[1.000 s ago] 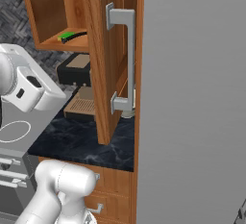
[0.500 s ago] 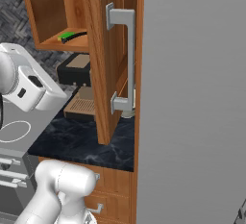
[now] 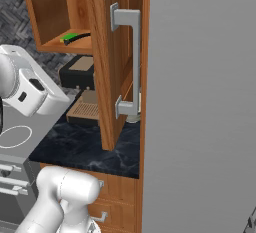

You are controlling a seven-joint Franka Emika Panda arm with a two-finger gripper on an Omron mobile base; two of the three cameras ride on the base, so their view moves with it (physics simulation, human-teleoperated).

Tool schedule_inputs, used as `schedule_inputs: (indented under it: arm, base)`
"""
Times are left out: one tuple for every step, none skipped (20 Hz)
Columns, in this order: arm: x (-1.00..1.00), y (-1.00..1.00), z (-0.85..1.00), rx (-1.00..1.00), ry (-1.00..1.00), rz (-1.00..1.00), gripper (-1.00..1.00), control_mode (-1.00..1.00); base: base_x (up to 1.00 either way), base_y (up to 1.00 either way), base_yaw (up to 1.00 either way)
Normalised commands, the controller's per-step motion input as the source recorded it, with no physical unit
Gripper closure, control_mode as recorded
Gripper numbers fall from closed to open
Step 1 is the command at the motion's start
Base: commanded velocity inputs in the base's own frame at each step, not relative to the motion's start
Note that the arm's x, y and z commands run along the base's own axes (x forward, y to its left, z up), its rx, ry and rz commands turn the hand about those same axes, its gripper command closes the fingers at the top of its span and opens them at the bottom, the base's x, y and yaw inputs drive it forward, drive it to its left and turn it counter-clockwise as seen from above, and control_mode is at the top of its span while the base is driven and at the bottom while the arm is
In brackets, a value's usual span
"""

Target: Pick the dish brush and sponge from the cabinet and place them on the counter.

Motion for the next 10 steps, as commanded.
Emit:
schedule_inputs:
  arm:
    - [0.0,0.0,0.0,0.0,0.01,0.0,-1.0,-1.0]
    - [0.0,0.0,0.0,0.0,0.01,0.0,-1.0,-1.0]
    - [0.0,0.0,0.0,0.0,0.02,0.0,-1.0,-1.0]
    - [0.01,0.0,0.0,0.0,0.03,0.0,-1.0,-1.0]
    - [0.02,0.0,0.0,0.0,0.03,0.0,-1.0,-1.0]
    - [0.03,0.0,0.0,0.0,0.04,0.0,-1.0,-1.0]
    - [0.04,0.0,0.0,0.0,0.06,0.0,-1.0,-1.0]
    - [0.05,0.0,0.0,0.0,0.06,0.0,-1.0,-1.0]
    - [0.07,0.0,0.0,0.0,0.07,0.0,-1.0,-1.0]
    - [0.09,0.0,0.0,0.0,0.07,0.0,-1.0,-1.0]
  base:
    - [0.0,0.0,0.0]
    - [0.0,0.0,0.0]
    - [0.0,0.0,0.0]
    - [0.0,0.0,0.0]
    - [0.0,0.0,0.0]
    - [0.0,0.0,0.0]
    - [0.0,0.0,0.0]
    - [0.0,0.0,0.0]
    - [0.0,0.0,0.0]
    - [0.0,0.0,0.0]
